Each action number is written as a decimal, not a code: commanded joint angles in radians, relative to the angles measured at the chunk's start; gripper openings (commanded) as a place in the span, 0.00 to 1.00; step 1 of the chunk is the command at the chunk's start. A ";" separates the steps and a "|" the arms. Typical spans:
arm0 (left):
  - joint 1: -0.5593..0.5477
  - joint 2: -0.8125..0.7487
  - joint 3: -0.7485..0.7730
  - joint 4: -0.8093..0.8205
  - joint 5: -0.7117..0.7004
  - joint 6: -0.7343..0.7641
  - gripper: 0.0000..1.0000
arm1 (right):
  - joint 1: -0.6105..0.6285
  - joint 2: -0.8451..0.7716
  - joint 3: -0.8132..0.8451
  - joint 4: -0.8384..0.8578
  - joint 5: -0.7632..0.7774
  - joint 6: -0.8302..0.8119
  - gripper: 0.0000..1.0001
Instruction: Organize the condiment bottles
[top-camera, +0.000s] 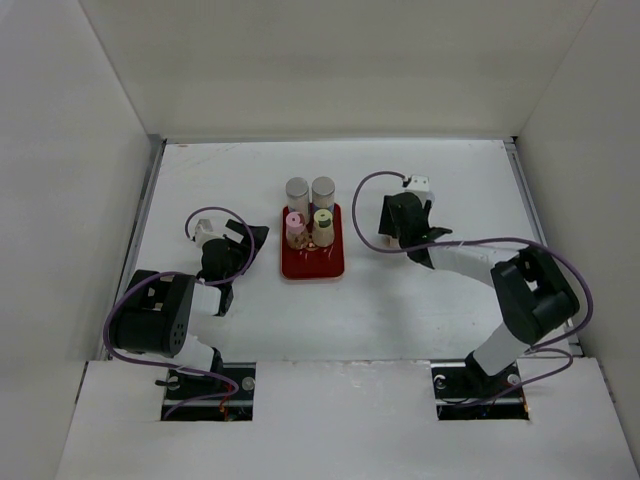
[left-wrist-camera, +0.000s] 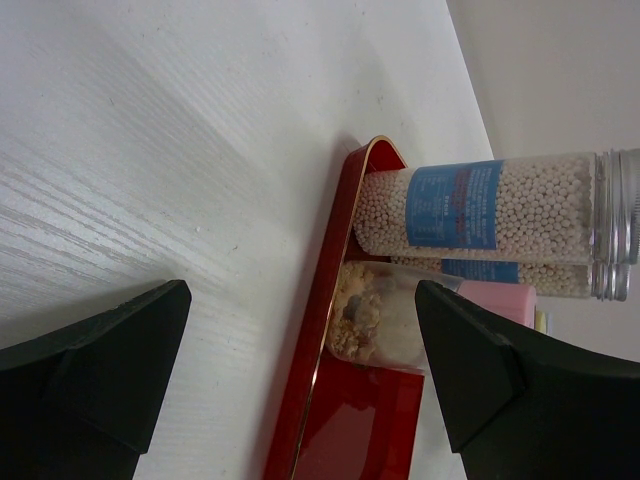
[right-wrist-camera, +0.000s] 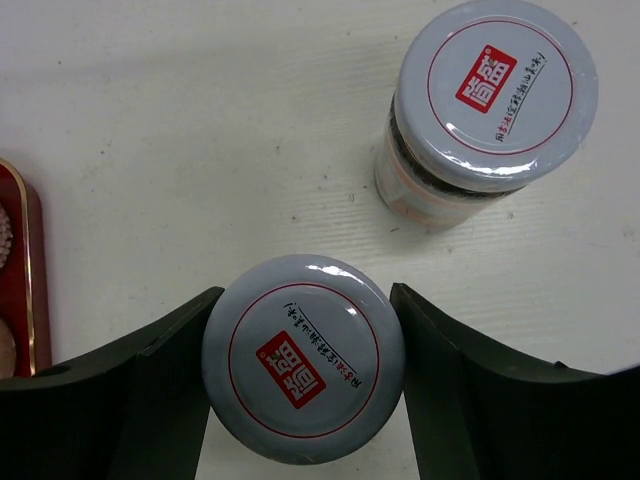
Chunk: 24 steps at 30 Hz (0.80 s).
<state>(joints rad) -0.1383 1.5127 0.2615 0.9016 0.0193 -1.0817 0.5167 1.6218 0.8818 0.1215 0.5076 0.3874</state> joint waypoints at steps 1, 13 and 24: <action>0.001 -0.002 0.005 0.025 0.010 0.000 1.00 | 0.012 -0.092 -0.010 0.049 0.043 0.004 0.56; 0.001 -0.011 0.002 0.025 0.004 0.000 1.00 | 0.412 -0.140 0.112 0.055 -0.018 -0.030 0.59; 0.013 -0.055 -0.011 0.013 -0.004 0.002 1.00 | 0.516 0.156 0.336 0.156 -0.021 -0.061 0.59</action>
<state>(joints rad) -0.1299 1.4837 0.2573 0.8856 0.0147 -1.0817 1.0416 1.7618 1.1259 0.1329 0.4599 0.3443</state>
